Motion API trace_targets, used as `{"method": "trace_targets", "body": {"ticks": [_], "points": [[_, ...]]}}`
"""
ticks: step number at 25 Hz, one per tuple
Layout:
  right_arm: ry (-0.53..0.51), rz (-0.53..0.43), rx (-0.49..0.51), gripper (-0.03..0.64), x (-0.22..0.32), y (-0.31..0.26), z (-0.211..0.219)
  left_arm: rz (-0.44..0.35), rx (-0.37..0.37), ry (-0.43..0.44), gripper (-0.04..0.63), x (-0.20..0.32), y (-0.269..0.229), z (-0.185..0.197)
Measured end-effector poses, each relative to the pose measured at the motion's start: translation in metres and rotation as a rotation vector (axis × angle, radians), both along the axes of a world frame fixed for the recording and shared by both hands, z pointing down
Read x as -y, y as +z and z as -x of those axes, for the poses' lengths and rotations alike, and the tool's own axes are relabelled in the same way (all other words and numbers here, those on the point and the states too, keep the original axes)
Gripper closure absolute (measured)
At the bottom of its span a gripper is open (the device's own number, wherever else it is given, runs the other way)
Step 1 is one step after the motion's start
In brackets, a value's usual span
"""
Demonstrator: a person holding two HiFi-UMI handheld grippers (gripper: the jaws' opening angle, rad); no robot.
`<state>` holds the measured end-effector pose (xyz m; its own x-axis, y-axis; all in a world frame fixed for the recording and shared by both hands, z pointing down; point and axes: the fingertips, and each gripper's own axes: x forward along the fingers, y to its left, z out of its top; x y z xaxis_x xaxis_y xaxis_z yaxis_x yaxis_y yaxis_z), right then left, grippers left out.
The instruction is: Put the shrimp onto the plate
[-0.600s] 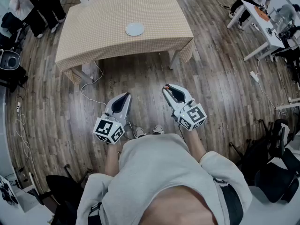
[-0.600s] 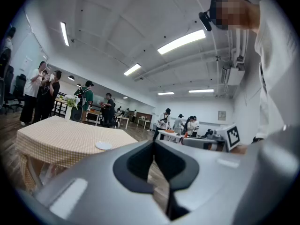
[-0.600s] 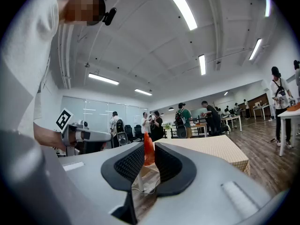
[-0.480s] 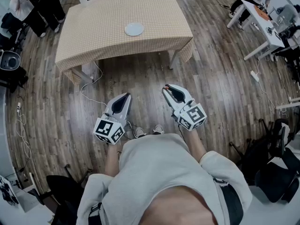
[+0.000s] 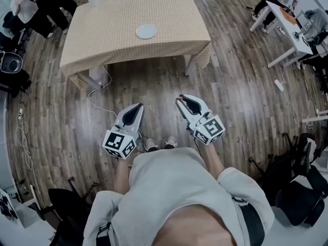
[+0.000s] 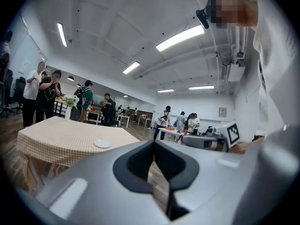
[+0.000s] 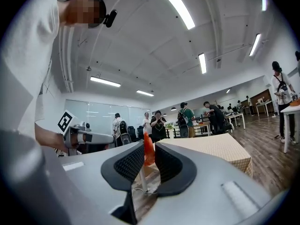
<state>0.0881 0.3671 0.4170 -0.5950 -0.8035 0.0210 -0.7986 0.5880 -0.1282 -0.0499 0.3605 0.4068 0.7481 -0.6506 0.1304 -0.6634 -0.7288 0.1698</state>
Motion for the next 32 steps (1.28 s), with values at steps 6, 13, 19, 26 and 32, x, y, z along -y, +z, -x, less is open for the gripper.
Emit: {"method": "trace_targets", "body": {"ticks": [6,13,19,26,32], "points": [[-0.014,0.013,0.017,0.548,-0.005,0.006,-0.017,0.003,0.019,-0.015,0.584,-0.003,0.005,-0.013],[-0.026,0.021,0.027,0.548,-0.01,0.012,-0.04,0.001,0.036,-0.052,0.584,-0.004,0.009,-0.025],[-0.03,0.042,0.063,0.548,-0.017,0.017,-0.059,-0.001,0.024,-0.076,0.584,-0.004,0.003,-0.031],[-0.049,0.052,0.058,0.548,-0.013,0.021,-0.058,0.01,0.02,-0.08,0.584,-0.003,0.009,-0.035],[-0.062,0.05,0.055,0.548,-0.002,0.023,-0.058,0.013,0.012,-0.099,0.584,0.009,0.012,-0.033]]}}
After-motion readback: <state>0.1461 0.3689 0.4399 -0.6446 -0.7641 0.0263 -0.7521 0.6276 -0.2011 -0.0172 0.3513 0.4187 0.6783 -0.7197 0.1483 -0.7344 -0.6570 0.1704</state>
